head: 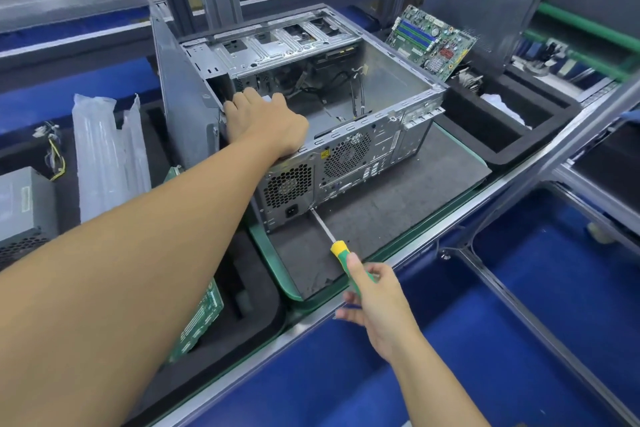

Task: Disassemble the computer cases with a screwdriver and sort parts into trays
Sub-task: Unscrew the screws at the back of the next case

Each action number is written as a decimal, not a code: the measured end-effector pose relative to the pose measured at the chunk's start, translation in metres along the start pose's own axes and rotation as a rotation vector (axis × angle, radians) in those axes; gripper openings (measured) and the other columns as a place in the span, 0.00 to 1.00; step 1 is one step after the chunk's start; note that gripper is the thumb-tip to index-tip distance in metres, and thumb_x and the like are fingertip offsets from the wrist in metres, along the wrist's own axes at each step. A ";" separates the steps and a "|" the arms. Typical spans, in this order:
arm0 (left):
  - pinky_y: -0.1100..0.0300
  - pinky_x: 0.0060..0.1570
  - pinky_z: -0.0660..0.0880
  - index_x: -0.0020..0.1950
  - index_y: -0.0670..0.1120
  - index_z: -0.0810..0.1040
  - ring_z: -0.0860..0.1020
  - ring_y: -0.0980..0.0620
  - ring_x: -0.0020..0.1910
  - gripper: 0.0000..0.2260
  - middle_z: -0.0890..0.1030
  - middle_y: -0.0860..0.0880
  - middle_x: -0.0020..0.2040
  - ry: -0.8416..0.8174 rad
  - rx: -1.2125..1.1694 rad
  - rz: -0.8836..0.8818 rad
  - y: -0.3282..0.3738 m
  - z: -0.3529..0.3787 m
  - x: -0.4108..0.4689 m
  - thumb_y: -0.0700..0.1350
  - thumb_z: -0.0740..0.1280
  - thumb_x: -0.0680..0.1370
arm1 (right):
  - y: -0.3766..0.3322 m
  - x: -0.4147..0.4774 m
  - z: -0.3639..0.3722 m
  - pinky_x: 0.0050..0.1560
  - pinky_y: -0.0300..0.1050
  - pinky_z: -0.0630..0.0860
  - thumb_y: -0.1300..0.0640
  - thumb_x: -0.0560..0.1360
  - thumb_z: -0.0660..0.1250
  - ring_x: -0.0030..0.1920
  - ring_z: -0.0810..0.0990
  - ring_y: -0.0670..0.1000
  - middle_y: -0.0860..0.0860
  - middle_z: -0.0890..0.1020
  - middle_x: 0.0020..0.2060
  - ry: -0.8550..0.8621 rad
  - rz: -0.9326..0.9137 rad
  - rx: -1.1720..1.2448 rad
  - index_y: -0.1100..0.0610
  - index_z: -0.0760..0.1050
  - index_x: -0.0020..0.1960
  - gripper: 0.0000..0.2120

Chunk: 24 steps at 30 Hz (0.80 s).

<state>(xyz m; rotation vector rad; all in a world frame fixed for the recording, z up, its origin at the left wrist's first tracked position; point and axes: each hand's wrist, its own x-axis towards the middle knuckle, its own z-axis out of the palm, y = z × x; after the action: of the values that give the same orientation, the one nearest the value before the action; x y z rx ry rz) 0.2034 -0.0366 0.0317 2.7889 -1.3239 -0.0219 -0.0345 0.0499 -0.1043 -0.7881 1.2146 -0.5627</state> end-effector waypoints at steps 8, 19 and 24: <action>0.44 0.65 0.62 0.64 0.48 0.72 0.66 0.38 0.62 0.19 0.69 0.38 0.64 0.003 0.002 0.003 0.001 -0.001 0.000 0.51 0.55 0.75 | -0.003 0.000 -0.008 0.27 0.40 0.68 0.55 0.76 0.72 0.27 0.68 0.44 0.47 0.76 0.37 0.106 -0.193 -0.151 0.50 0.75 0.47 0.06; 0.44 0.62 0.62 0.64 0.49 0.72 0.66 0.37 0.63 0.22 0.69 0.36 0.63 -0.008 0.029 -0.010 -0.001 0.003 0.005 0.53 0.54 0.73 | -0.014 -0.002 -0.004 0.22 0.39 0.67 0.41 0.83 0.55 0.23 0.70 0.47 0.55 0.80 0.34 -0.001 0.026 -0.230 0.55 0.72 0.53 0.18; 0.44 0.62 0.62 0.64 0.49 0.72 0.66 0.37 0.62 0.21 0.69 0.37 0.63 -0.019 0.008 -0.012 0.000 0.001 0.002 0.52 0.54 0.73 | 0.005 0.001 -0.010 0.28 0.36 0.69 0.56 0.74 0.74 0.28 0.69 0.44 0.48 0.74 0.40 0.108 -0.266 -0.159 0.48 0.74 0.49 0.10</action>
<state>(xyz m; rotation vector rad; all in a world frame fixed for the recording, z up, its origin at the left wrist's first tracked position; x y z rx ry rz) 0.2052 -0.0382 0.0308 2.8110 -1.3139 -0.0439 -0.0437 0.0500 -0.1097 -1.0751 1.2731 -0.7390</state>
